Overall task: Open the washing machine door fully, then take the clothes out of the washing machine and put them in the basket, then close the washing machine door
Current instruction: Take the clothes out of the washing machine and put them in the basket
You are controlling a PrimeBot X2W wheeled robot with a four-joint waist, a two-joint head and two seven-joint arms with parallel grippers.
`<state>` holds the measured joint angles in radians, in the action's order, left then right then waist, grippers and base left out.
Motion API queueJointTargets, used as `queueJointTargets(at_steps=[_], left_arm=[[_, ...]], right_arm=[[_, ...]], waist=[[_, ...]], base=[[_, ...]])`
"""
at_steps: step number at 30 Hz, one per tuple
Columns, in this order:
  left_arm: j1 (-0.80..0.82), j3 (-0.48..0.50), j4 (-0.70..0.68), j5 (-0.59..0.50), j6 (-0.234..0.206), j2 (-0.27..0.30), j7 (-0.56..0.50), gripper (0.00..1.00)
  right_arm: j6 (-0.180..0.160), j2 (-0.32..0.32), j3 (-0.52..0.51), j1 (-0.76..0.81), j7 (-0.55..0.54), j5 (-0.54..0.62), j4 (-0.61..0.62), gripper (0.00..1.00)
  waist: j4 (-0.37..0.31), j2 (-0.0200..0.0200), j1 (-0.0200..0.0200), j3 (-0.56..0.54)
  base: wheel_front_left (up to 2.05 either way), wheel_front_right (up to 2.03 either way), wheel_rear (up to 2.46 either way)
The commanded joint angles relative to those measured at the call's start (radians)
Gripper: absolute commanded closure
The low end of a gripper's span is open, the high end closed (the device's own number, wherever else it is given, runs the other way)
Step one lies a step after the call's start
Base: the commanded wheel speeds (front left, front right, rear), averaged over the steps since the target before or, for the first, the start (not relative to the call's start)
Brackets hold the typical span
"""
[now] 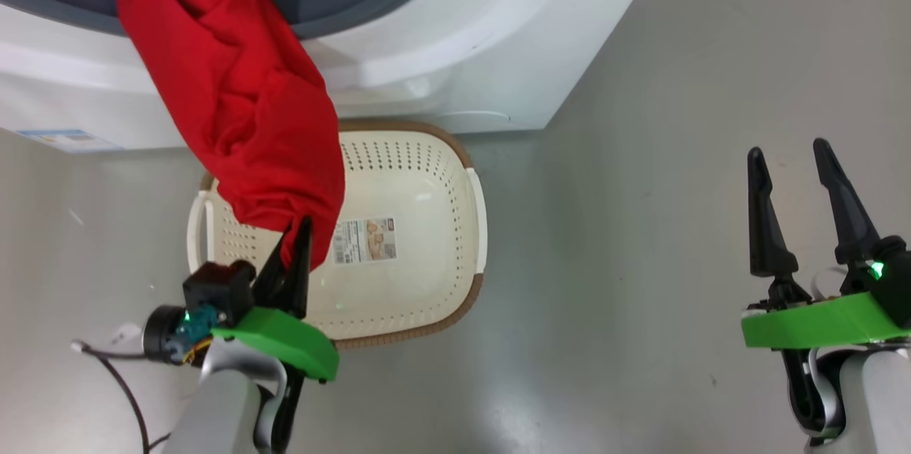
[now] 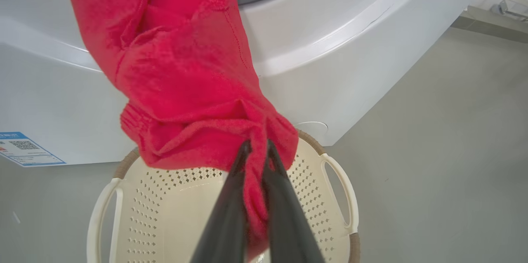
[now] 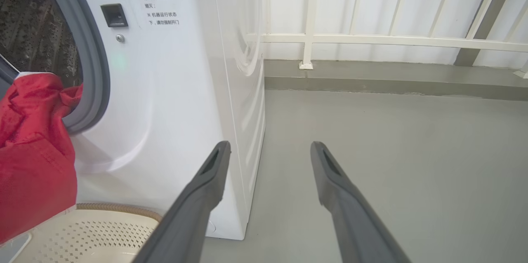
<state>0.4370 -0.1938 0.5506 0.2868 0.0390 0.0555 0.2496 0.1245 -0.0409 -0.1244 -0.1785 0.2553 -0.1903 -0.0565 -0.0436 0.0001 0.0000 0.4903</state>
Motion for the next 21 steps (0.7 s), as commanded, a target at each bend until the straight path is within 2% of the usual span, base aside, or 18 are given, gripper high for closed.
queueJointTargets(at_steps=[1,11,21], left_arm=[[0.027,0.036,0.019,0.017,0.013,0.01,0.012,1.0],[0.12,0.052,0.227,0.061,0.06,-0.001,0.012,1.0],[0.21,0.032,0.451,0.09,0.084,-0.004,0.012,1.0]], right_arm=[[0.006,-0.009,0.021,-0.017,0.006,0.007,0.03,0.0],[0.006,-0.009,0.026,-0.033,0.006,0.012,0.033,0.0],[0.006,-0.009,0.045,-0.051,0.006,0.005,0.037,0.0]], waist=[[-0.01,-0.0001,0.0,0.026],[-0.027,-0.0001,0.0,0.077],[-0.055,-0.0001,0.0,0.121]], base=[[0.0,0.0,0.0],[0.0,0.0,0.0],[0.0,0.0,0.0]])
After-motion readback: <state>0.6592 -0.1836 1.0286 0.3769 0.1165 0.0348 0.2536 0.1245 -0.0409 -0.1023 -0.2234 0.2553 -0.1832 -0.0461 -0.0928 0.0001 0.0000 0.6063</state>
